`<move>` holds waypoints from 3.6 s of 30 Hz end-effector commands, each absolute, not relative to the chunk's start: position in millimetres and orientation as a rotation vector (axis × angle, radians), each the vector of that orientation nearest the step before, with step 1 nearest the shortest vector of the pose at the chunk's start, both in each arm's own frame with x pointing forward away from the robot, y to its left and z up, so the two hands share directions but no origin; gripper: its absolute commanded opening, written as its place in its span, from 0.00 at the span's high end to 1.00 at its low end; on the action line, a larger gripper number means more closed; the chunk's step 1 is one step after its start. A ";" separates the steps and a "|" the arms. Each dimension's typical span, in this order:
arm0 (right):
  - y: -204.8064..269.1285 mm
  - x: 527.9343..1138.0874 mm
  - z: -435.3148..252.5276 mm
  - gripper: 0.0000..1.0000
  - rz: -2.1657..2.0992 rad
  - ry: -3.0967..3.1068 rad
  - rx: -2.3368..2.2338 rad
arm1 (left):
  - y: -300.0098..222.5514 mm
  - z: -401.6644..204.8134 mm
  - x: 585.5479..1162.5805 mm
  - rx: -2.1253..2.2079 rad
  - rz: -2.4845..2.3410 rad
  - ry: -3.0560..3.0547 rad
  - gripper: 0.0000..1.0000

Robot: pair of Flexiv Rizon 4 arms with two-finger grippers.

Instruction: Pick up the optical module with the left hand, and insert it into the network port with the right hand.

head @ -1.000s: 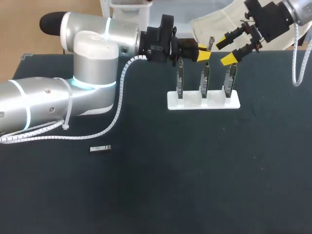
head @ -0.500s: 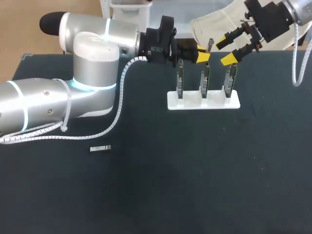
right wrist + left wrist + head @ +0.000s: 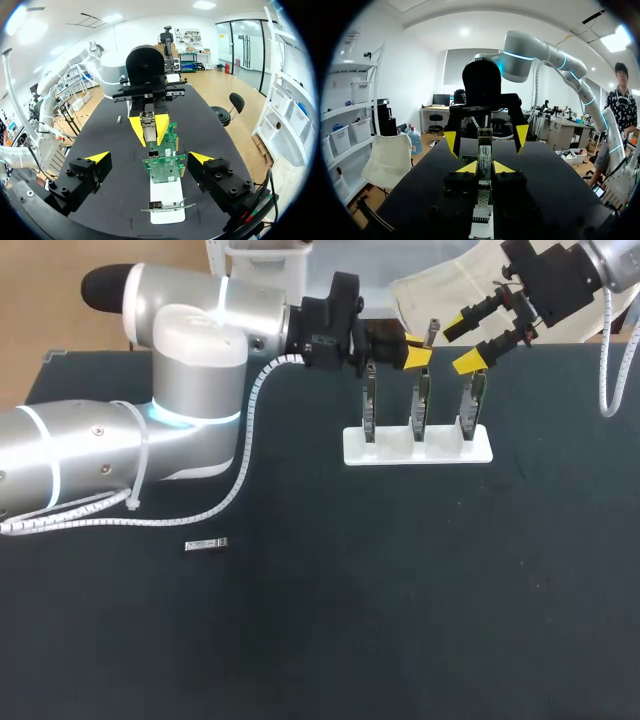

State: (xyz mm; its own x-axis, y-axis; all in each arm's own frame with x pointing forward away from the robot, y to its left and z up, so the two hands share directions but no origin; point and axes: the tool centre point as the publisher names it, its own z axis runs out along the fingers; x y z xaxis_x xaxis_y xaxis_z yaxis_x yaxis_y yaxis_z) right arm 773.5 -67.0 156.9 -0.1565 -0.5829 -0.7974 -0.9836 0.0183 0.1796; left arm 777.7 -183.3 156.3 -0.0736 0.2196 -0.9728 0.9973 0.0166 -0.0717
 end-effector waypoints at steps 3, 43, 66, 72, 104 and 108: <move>-66.8 772.1 157.0 0.00 1.007 1.787 -1.596 | -185.4 156.7 782.1 1.337 -1.142 1.434 1.00; -68.0 774.9 158.5 0.00 1.004 1.782 -1.590 | -188.9 155.3 783.0 1.366 -1.146 1.437 1.00; -59.4 796.3 184.9 0.00 1.049 1.690 -1.639 | -188.9 155.3 783.0 1.366 -1.146 1.437 1.00; -50.5 792.2 187.1 0.00 1.055 1.673 -1.634 | -188.9 155.3 783.0 1.366 -1.146 1.437 1.00; -39.7 778.0 186.5 0.00 1.051 1.691 -1.578 | -188.9 155.3 783.0 1.366 -1.146 1.437 1.00; -39.2 778.8 186.6 0.00 1.038 1.693 -1.574 | -188.9 155.3 783.0 1.366 -1.146 1.437 1.00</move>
State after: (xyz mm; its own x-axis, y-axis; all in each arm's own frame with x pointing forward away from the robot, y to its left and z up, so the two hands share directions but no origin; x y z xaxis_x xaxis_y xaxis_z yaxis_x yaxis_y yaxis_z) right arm 784.0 -39.9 186.7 -0.1213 -0.5211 -0.8449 -0.9881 -0.0178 0.1528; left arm 780.0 -187.9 155.2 -0.0678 0.2412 -0.9681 0.9976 0.0004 -0.0698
